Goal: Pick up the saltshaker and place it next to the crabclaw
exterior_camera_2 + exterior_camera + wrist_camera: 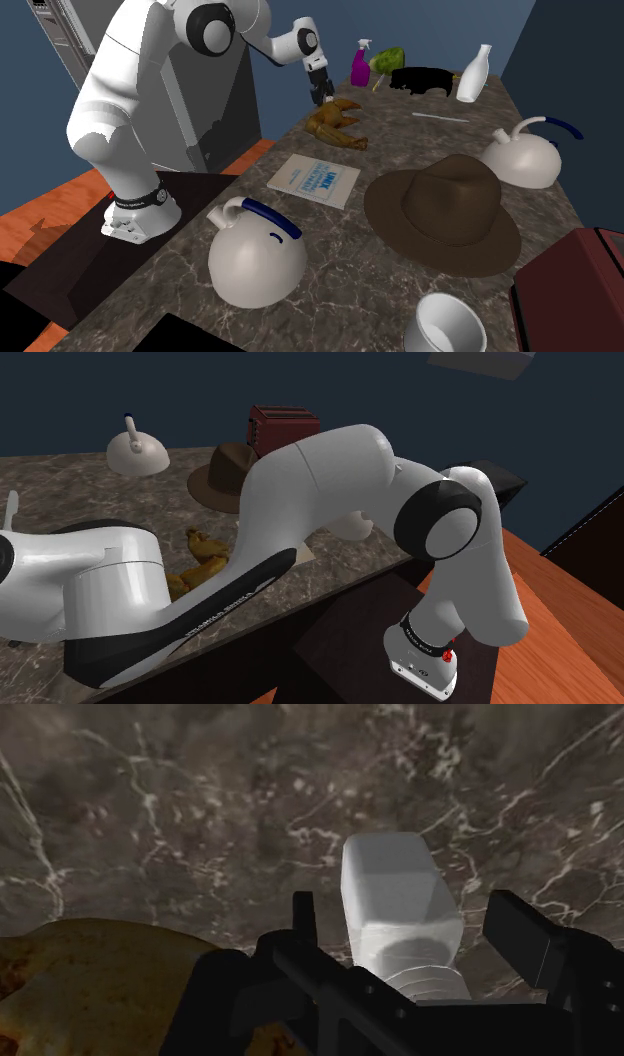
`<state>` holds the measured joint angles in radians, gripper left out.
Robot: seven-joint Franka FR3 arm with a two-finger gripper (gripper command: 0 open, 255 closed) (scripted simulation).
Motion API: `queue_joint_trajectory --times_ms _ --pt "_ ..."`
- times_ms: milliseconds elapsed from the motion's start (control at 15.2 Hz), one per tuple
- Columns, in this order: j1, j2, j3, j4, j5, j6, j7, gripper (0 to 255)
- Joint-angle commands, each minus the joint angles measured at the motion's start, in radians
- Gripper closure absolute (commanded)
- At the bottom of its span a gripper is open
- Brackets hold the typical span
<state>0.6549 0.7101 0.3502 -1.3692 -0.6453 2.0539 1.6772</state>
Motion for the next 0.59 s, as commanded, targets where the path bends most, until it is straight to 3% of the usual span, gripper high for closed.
queue_joint_trajectory --times_ms 0,198,528 --pt "0.000 0.000 0.000 0.000 0.000 0.000 0.000 0" --pt "0.000 0.000 0.000 0.000 0.000 0.000 0.000 0" --pt "0.013 -0.060 0.022 0.020 0.028 -0.081 -0.014 0"
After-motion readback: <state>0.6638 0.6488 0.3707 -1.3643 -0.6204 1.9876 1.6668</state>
